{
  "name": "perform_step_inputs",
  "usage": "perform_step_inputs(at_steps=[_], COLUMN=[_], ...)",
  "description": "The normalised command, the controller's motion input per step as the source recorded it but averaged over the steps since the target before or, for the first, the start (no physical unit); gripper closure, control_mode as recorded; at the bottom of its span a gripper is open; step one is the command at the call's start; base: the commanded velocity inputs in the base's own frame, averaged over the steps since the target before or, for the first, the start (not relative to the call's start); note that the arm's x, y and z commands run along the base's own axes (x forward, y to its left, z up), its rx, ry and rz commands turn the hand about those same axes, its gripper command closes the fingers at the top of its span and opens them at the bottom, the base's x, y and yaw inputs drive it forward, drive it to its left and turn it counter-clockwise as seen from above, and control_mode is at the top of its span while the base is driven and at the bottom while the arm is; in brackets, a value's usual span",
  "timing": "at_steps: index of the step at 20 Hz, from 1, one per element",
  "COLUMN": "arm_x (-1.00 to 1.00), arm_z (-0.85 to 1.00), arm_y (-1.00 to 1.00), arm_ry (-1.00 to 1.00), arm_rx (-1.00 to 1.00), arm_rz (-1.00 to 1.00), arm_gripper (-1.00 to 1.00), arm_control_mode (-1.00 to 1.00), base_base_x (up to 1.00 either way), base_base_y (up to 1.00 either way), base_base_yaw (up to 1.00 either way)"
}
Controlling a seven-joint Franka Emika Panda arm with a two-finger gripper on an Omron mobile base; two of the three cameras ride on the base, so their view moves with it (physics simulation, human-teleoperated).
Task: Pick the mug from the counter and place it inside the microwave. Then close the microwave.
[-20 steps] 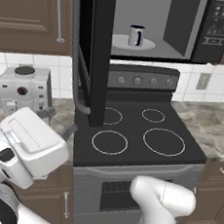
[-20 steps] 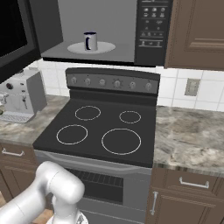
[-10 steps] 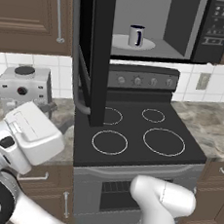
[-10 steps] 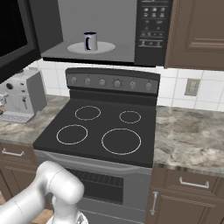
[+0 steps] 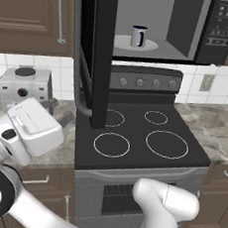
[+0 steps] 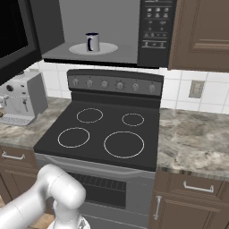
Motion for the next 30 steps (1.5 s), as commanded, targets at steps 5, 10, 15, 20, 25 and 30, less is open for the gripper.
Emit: perform_step_inputs(at_steps=[5,10,15,20,25,30], arm_x=[0.31,0.11,0.00,0.00,0.00,-0.03], arm_z=[0.00,0.00,0.03,0.04,0.09,0.08], arm_y=[0.00,0.00,0.00,-0.01,-0.06,-0.12], arm_ry=[0.00,0.00,0.00,0.00,0.00,0.00], arm_rx=[0.00,0.00,0.00,0.00,0.00,0.00], arm_rz=[-0.03,-0.03,-0.03,-0.02,-0.01,0.00], arm_gripper=[-1.00,-1.00,-1.00,-1.00,-1.00,-1.00], arm_control_mode=[-1.00,-1.00,-1.00,-1.00,-1.00,-1.00], base_base_x=[0.00,0.00,0.00,0.00,0.00,0.00], base_base_y=[0.00,0.00,0.00,0.00,0.00,0.00], base_base_yaw=[0.00,0.00,0.00,0.00,0.00,0.00])
